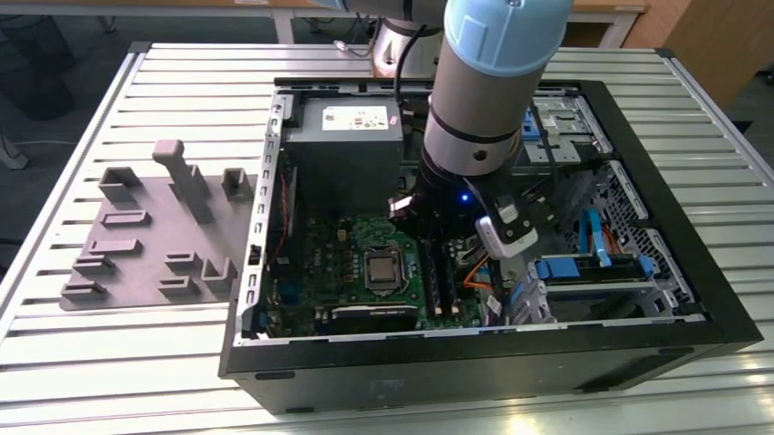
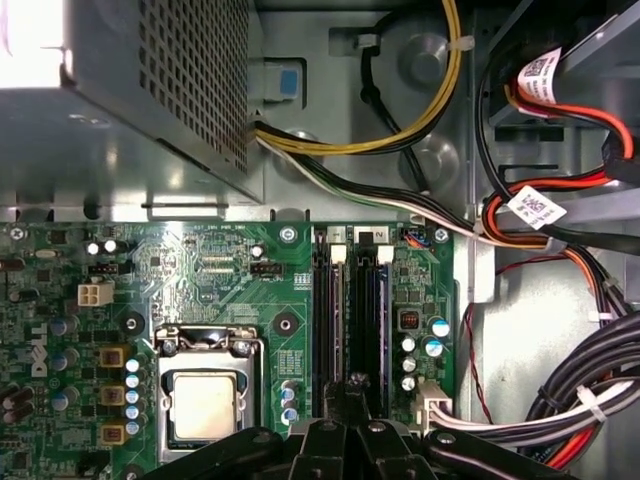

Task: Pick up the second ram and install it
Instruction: 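Press down the second ram until it locks into place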

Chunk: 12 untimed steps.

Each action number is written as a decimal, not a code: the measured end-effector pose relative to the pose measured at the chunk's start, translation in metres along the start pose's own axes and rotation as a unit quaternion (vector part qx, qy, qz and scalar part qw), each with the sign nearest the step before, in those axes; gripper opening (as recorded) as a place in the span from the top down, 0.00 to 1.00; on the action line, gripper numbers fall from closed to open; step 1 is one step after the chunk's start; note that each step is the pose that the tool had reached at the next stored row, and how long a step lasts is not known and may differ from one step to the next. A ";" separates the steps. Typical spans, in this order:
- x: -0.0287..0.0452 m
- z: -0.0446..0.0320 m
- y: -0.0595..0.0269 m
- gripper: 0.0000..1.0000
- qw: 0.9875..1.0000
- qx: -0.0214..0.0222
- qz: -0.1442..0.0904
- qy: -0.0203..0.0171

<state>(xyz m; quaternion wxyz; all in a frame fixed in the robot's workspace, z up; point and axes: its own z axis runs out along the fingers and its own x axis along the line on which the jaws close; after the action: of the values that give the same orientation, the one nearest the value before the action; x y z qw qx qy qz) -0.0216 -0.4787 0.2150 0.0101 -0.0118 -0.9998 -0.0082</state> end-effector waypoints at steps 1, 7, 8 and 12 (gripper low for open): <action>0.0000 0.0003 0.0000 0.89 1.000 0.000 0.000 0.000; 0.0000 -0.0071 0.0006 0.89 1.000 -0.002 0.000 -0.001; 0.0002 -0.0112 0.0004 0.89 1.000 -0.001 0.000 0.000; 0.0003 -0.0195 0.0005 0.89 1.000 -0.001 0.000 0.000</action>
<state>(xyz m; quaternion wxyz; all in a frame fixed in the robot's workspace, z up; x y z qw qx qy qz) -0.0215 -0.4786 0.2345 0.0098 -0.0118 -0.9998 -0.0089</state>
